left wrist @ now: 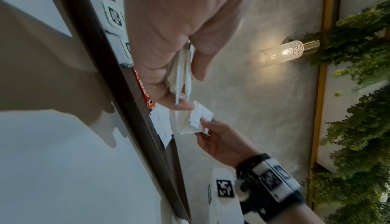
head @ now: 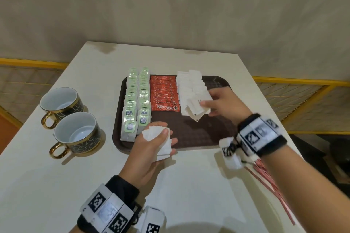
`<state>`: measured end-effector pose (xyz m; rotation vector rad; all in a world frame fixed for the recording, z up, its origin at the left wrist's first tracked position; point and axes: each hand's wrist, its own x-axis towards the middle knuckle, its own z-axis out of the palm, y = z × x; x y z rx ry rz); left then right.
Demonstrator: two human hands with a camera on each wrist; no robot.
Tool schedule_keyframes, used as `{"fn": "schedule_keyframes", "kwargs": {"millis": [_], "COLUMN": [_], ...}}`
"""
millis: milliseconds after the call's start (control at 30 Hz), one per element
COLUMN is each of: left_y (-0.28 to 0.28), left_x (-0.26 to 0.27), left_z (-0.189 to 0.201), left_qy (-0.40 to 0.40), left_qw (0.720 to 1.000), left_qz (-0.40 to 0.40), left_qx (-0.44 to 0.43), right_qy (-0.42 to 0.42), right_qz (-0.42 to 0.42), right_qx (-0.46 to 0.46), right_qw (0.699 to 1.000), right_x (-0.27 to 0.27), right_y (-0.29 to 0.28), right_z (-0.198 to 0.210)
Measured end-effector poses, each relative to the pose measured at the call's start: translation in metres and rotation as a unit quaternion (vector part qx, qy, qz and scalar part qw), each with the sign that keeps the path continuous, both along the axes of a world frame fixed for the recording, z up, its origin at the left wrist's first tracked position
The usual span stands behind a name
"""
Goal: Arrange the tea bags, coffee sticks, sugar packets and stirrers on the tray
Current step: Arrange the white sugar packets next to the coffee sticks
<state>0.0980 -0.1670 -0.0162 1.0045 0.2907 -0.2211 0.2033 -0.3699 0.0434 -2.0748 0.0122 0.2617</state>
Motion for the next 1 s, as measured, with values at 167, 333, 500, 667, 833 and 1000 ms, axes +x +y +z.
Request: {"fn": "schedule_keyframes", "kwargs": {"millis": [167,333,500,667,833,1000], "left_y": [0.007,0.014,0.019,0.018,0.019,0.014], "left_x": [-0.004,-0.002,0.005,0.01,0.014,0.016], "left_z": [0.001,0.0,-0.003,-0.003,-0.002,-0.002], "left_qy": [-0.01,-0.011,0.002,0.011,0.024,0.029], "left_qw": [1.0,1.0,1.0,1.0,0.999,0.999], "left_qz": [0.005,0.011,0.018,0.013,0.014,0.008], "left_qx": [0.008,0.007,0.004,-0.011,-0.034,-0.028], "right_qy": [0.046,0.05,-0.017,0.001,0.098,0.086], "right_qz": [0.116,0.13,0.135,0.138,0.178,0.19], "right_qx": [-0.191,-0.253,-0.302,-0.233,-0.262,-0.351], "right_qw": [0.974,0.957,0.943,0.963,0.943,0.913], "right_x": [0.058,0.084,0.09,0.094,0.101,0.101], "right_y": [0.004,0.02,0.025,0.009,-0.028,-0.024], "right_z": [-0.013,-0.03,-0.032,-0.017,-0.004,-0.026]}}
